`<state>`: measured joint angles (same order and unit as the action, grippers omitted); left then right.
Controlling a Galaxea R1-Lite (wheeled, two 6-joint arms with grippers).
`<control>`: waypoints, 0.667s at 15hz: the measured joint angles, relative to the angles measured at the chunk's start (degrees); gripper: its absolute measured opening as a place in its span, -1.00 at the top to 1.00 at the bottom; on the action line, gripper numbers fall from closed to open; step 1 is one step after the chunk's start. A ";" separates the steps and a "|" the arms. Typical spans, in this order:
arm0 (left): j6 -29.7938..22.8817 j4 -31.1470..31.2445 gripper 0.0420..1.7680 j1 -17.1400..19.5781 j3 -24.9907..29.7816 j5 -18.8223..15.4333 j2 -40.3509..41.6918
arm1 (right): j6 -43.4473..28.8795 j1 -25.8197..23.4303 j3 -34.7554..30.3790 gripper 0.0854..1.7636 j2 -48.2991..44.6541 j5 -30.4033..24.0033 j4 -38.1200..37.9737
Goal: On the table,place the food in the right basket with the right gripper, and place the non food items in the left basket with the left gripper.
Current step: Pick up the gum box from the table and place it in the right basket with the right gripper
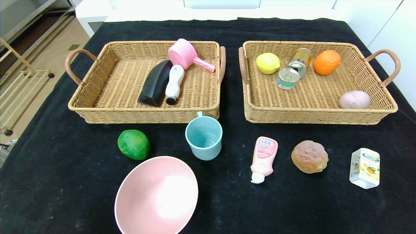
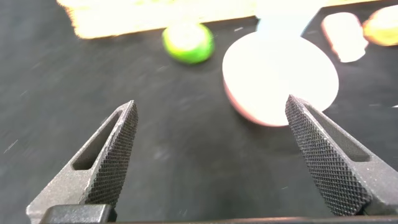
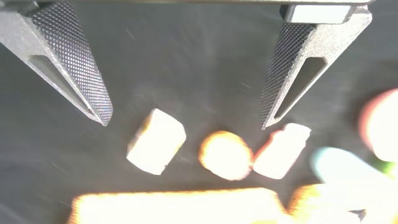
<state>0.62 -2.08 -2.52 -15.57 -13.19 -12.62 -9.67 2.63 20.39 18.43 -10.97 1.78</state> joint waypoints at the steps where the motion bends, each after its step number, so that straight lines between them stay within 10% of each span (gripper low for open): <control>1: 0.04 -0.17 -0.94 -1.46 -1.82 -0.41 -2.68 | -0.04 0.17 1.45 -0.94 3.19 -1.18 1.88; 10: 1.02 -2.68 -0.94 -16.38 -17.62 -1.94 -30.40 | 0.13 9.18 11.26 -0.94 33.55 -4.62 19.97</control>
<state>1.65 -4.77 -18.91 -33.18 -15.13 -43.02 -9.53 11.81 31.66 51.98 -15.59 21.75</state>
